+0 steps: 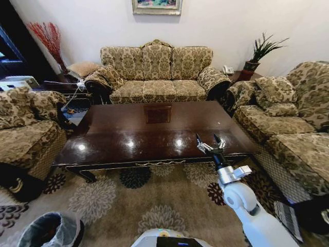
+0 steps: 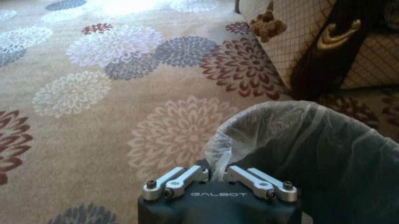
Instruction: Move to the front of the table and place the trash on the table into the trash bin.
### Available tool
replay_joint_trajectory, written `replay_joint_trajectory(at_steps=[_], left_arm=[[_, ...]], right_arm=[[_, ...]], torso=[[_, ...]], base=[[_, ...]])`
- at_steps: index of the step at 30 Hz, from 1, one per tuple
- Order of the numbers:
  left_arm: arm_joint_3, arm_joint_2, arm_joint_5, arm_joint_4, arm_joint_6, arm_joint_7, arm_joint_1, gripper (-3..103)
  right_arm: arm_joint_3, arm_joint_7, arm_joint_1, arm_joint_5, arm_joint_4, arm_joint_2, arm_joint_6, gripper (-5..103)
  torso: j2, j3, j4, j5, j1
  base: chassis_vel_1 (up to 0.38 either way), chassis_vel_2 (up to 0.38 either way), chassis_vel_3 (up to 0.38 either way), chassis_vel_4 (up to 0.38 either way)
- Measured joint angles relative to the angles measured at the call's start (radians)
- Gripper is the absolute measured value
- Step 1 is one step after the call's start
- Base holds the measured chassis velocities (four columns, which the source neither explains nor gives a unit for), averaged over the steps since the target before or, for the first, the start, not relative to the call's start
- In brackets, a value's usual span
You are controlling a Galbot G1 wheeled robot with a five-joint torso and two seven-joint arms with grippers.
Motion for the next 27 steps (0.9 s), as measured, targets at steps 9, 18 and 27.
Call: replay_joint_trajectory(at_steps=[9, 18, 27], left_arm=[[0.0, 0.0, 0.001, 0.0, 0.0, 0.002, 0.0, 4], [0.031, -0.067, 0.182, 0.14, -0.114, 0.271, -0.007, 4], [0.046, -0.097, 0.221, 0.216, -0.137, 0.401, -0.016, 4]], right_arm=[[0.0, 0.0, 0.0, 0.0, 0.0, 0.0, 0.0, 100], [0.0, 0.0, 0.0, 0.0, 0.0, 0.0, 0.0, 100], [0.0, 0.0, 0.0, 0.0, 0.0, 0.0, 0.0, 100]], torso=[[0.0, 0.0, 0.0, 0.0, 0.0], [0.0, 0.0, 0.0002, 0.0, 0.0], [0.0, 0.0, 0.0, 0.0012, 0.0]], base=[[0.0, 0.0, 0.0, 0.0], [0.0, 0.0, 0.0, 0.0], [0.0, 0.0, 0.0, 0.0]])
